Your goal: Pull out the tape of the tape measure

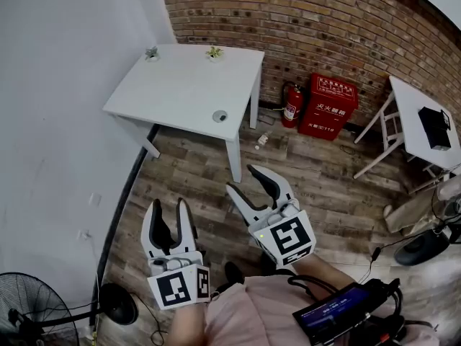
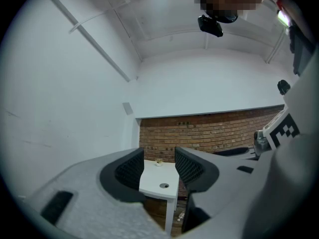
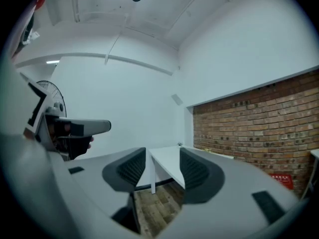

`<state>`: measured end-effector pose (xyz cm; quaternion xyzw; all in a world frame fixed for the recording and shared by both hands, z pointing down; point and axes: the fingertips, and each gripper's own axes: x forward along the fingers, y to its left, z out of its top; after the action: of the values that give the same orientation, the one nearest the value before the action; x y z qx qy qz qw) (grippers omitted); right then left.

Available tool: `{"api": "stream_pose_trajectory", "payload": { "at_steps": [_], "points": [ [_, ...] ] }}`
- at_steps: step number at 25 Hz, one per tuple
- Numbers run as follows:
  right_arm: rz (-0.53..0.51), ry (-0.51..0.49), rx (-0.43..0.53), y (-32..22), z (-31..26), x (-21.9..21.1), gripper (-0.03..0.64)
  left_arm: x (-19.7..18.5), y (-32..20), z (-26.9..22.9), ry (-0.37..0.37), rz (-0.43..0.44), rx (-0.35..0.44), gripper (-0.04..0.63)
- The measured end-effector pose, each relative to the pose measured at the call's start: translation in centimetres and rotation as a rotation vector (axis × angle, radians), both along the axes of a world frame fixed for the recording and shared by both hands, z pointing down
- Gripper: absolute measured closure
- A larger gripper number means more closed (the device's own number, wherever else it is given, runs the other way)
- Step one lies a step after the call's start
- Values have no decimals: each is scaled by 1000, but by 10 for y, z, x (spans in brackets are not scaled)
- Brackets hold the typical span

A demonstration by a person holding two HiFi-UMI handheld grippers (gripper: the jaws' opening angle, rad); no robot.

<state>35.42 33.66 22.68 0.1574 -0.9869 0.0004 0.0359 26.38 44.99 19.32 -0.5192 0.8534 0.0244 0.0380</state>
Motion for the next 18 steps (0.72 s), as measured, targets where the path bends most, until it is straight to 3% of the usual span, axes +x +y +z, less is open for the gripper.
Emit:
{"api": "stream_pose_trajectory", "payload": {
  "at_steps": [18],
  "points": [
    [-61,27,21,-37,17,28,403,30,-24,24,6,-83,-52,423]
  ]
}}
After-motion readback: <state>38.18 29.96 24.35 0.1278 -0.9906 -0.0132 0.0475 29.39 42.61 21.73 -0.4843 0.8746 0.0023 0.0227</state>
